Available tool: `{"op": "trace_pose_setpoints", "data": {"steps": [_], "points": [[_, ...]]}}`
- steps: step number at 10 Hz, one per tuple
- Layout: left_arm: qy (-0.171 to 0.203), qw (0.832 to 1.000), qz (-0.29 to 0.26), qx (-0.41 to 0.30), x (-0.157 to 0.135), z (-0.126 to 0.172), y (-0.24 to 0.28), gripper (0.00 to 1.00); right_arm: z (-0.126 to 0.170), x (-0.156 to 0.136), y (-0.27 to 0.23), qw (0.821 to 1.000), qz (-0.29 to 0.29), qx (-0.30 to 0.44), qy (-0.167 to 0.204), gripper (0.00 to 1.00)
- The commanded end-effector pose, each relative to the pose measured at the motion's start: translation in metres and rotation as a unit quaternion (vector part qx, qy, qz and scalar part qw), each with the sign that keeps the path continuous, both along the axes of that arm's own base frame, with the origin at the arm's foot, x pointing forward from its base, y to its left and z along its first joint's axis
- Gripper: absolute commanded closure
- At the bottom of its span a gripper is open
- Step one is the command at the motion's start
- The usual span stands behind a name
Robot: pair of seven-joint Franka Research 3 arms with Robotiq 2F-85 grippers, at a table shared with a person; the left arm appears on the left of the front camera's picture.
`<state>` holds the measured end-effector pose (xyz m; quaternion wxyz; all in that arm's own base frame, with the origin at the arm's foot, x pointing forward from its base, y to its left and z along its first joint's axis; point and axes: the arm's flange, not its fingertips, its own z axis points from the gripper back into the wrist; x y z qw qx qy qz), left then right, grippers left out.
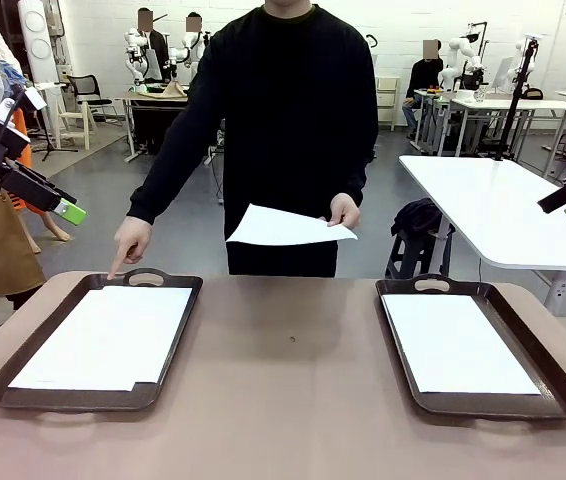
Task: Sort the A4 documents.
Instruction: Receive the A4 Paper.
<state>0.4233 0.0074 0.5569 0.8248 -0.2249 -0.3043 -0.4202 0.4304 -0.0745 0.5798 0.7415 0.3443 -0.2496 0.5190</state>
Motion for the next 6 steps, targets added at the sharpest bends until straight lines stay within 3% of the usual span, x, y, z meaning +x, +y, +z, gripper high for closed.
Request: {"op": "trace_pose_setpoints", "data": {"steps": [1, 3, 6], "points": [[0.000, 1.000, 0.000, 0.000, 0.000, 0.000, 0.000, 0.00, 0.001, -0.001, 0.001, 1.000, 0.001, 0.001, -0.001, 0.00], [0.092, 0.994, -0.025, -0.055, 0.023, -0.026, -0.008, 0.00, 0.001, -0.001, 0.001, 1.000, 0.001, 0.001, -0.001, 0.00], [0.180, 0.978, 0.019, -0.106, 0.058, -0.053, -0.033, 0.00, 0.001, -0.001, 0.001, 1.000, 0.001, 0.001, -0.001, 0.00]]}}
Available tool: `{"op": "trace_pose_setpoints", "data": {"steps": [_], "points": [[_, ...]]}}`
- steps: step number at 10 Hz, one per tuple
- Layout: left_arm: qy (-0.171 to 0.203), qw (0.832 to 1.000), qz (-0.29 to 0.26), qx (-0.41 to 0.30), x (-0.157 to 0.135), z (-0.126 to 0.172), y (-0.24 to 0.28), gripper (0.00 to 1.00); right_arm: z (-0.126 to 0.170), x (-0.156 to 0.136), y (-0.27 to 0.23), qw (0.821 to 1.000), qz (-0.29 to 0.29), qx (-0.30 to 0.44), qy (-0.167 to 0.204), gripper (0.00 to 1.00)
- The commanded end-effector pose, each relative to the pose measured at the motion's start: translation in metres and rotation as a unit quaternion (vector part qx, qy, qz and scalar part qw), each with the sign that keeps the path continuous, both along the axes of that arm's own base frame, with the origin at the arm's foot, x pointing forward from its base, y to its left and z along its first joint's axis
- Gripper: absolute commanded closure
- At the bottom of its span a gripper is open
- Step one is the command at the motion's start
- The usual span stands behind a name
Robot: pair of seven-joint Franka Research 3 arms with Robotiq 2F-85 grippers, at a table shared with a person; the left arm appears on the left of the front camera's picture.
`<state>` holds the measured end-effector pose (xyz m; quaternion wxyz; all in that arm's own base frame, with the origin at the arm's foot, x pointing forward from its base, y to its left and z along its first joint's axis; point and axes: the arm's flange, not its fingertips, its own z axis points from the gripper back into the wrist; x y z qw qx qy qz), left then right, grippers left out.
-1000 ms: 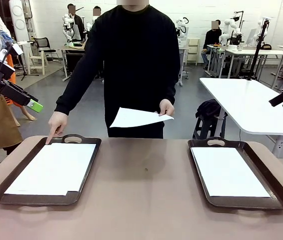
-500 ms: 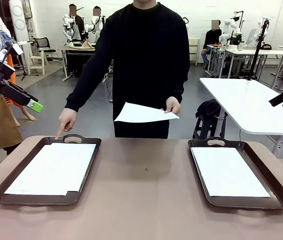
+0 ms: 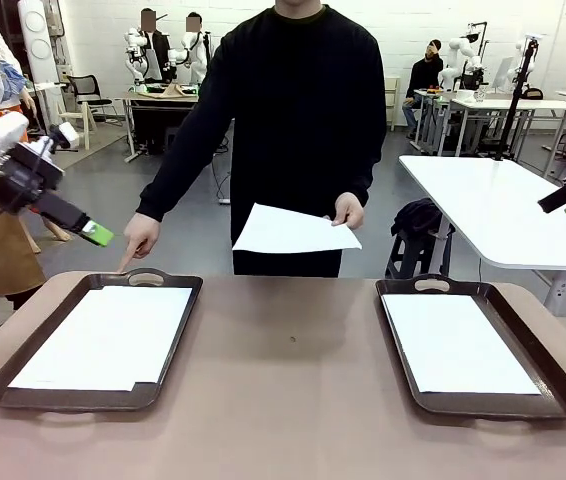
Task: Sort the A4 documents.
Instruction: Receive the A4 Paper.
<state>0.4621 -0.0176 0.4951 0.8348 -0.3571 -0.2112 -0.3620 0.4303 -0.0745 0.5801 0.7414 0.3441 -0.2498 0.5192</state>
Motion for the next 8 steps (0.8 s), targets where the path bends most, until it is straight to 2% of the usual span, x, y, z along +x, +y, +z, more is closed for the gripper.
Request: {"op": "trace_pose_setpoints", "data": {"steps": [1, 3, 5, 8], "points": [[0.052, 0.997, 0.057, -0.028, 0.030, 0.003, -0.017, 0.00, 0.000, -0.001, 0.001, 1.000, 0.001, 0.001, -0.001, 0.00], [0.110, 0.986, 0.118, -0.043, 0.056, -0.021, -0.041, 0.00, 0.000, -0.001, 0.001, 1.000, 0.001, 0.001, -0.001, 0.00], [0.177, 0.970, 0.153, -0.061, 0.086, -0.044, -0.068, 0.00, 0.000, -0.001, 0.001, 1.000, 0.001, 0.001, -0.001, 0.00], [0.283, 0.941, 0.131, -0.131, 0.113, -0.067, -0.102, 0.00, 0.000, -0.001, 0.001, 1.000, 0.001, 0.001, -0.001, 0.00]]}}
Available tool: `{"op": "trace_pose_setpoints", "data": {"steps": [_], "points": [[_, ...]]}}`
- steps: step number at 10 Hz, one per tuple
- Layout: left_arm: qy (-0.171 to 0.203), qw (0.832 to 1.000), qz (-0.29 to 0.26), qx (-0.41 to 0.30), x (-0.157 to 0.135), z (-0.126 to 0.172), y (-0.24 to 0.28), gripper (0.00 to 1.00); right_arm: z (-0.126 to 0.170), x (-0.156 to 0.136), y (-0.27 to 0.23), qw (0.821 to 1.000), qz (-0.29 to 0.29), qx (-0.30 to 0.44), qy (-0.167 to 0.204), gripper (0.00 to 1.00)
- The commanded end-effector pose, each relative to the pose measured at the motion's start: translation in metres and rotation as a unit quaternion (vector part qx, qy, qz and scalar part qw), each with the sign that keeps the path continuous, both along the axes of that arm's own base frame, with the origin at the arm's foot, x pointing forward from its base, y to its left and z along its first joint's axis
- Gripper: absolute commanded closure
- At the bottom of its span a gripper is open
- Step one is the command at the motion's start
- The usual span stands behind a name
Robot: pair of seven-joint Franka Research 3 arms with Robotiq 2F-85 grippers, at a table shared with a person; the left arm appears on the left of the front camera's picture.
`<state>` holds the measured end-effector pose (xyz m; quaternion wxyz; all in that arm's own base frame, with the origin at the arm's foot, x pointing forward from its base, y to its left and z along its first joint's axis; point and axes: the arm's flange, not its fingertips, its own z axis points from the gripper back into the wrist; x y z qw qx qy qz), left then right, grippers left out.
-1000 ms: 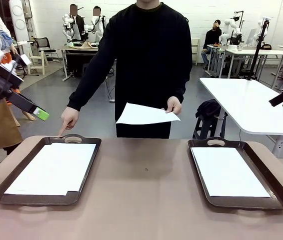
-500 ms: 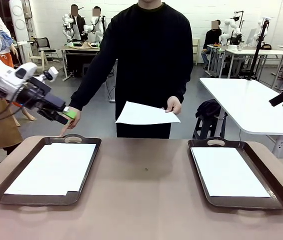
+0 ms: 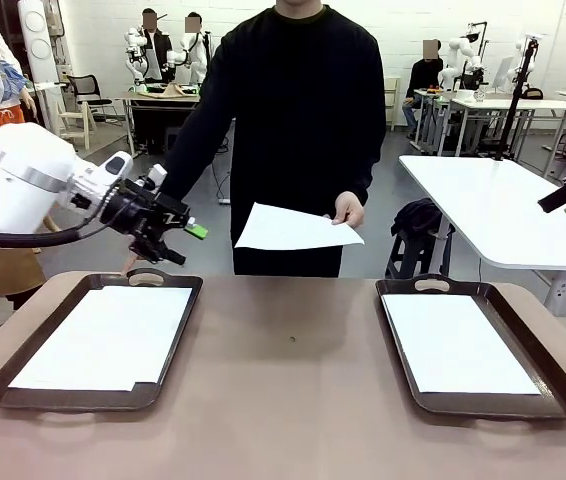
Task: Sort the A4 documents.
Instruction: Receive the A4 Paper.
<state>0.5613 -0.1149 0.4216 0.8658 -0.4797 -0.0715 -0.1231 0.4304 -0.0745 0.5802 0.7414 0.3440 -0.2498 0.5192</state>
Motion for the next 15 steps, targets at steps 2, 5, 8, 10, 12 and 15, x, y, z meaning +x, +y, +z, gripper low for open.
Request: {"op": "trace_pose_setpoints", "data": {"steps": [2, 5, 8, 10, 12, 15], "points": [[0.048, 0.994, 0.016, -0.093, 0.020, 0.006, -0.014, 0.00, 0.000, -0.001, 0.001, 1.000, 0.001, 0.001, -0.001, 0.00], [0.070, 0.985, 0.051, -0.147, 0.036, -0.006, -0.027, 0.00, 0.000, -0.001, 0.001, 1.000, 0.001, 0.001, -0.001, 0.00], [0.113, 0.977, 0.049, -0.173, 0.049, -0.020, -0.050, 0.00, 0.000, -0.001, 0.001, 1.000, 0.001, 0.001, -0.001, 0.00], [0.129, 0.974, 0.041, -0.182, 0.054, -0.027, -0.070, 0.00, 0.000, -0.001, 0.001, 1.000, 0.001, 0.001, -0.001, 0.00], [0.139, 0.972, 0.038, -0.186, 0.056, -0.034, -0.086, 0.00, 0.000, -0.001, 0.001, 1.000, 0.001, 0.001, -0.001, 0.00], [0.147, 0.971, 0.033, -0.183, 0.060, -0.043, -0.100, 0.00, 0.000, -0.001, 0.001, 1.000, 0.001, 0.001, -0.001, 0.00]]}}
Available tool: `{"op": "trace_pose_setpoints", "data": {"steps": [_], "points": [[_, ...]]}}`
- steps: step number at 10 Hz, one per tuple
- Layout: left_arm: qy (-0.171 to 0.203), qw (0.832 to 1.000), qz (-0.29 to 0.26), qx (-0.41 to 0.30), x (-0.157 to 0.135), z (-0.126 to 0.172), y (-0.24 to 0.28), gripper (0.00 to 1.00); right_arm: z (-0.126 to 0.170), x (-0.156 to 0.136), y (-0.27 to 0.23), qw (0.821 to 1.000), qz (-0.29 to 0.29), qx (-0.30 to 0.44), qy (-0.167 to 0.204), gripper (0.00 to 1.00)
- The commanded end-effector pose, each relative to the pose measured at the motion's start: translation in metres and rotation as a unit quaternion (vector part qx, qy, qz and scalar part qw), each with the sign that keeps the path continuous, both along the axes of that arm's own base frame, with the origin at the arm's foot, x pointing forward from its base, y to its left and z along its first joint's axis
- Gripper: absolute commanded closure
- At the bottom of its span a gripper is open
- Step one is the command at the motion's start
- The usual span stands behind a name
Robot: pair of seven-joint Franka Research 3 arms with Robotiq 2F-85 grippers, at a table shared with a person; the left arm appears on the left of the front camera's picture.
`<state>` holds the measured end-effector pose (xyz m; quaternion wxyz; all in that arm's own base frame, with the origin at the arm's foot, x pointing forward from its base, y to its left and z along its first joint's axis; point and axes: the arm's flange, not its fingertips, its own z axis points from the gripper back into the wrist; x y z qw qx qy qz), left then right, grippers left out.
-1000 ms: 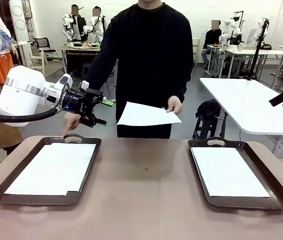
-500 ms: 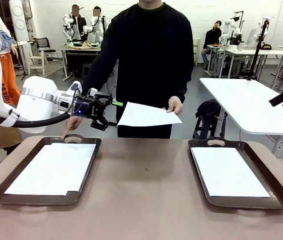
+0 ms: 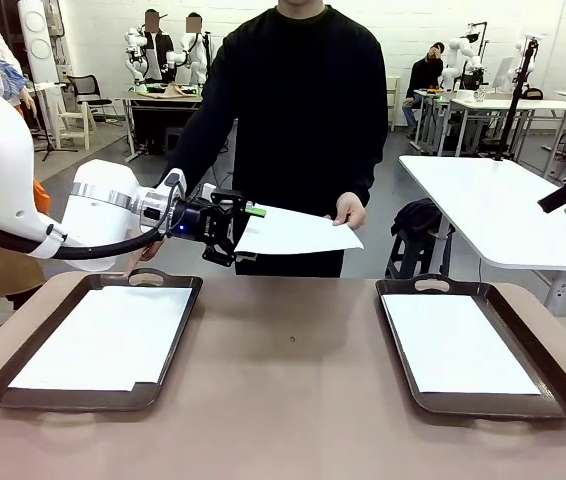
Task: Sort the A4 documents.
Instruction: Receive the A4 Paper.
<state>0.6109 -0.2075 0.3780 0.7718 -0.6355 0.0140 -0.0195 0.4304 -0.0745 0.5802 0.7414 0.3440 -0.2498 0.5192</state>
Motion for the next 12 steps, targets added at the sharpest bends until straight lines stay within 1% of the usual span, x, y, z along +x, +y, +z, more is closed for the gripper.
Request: {"op": "trace_pose_setpoints", "data": {"steps": [1, 5, 7, 8, 9, 10, 11, 12], "points": [[0.016, 1.000, 0.006, -0.008, 0.013, -0.002, -0.010, 0.00, 0.000, -0.001, 0.001, 1.000, 0.001, 0.001, -0.001, 0.00], [0.009, 1.000, 0.006, -0.010, 0.026, 0.002, -0.017, 0.00, 0.000, -0.001, 0.001, 1.000, 0.001, 0.001, -0.001, 0.00], [0.005, 1.000, 0.000, -0.008, 0.025, 0.002, -0.015, 0.00, 0.000, -0.001, 0.001, 1.000, 0.001, 0.001, -0.001, 0.00], [-0.005, 1.000, 0.000, 0.000, 0.024, 0.003, -0.012, 0.16, 0.000, -0.001, 0.001, 1.000, 0.001, 0.001, -0.001, 0.00], [-0.007, 1.000, -0.003, -0.004, 0.023, 0.003, -0.011, 0.20, 0.000, -0.001, 0.001, 1.000, 0.001, 0.001, -0.001, 0.00], [-0.006, 1.000, -0.003, -0.005, 0.022, 0.004, -0.012, 0.36, 0.000, -0.001, 0.001, 1.000, 0.001, 0.001, -0.001, 0.00], [-0.007, 1.000, -0.003, -0.004, 0.022, 0.004, -0.011, 0.40, 0.000, -0.001, 0.001, 1.000, 0.001, 0.001, -0.001, 0.00], [-0.006, 1.000, -0.002, -0.004, 0.022, 0.005, -0.012, 0.56, 0.000, -0.001, 0.001, 1.000, 0.001, 0.001, -0.001, 0.00]]}}
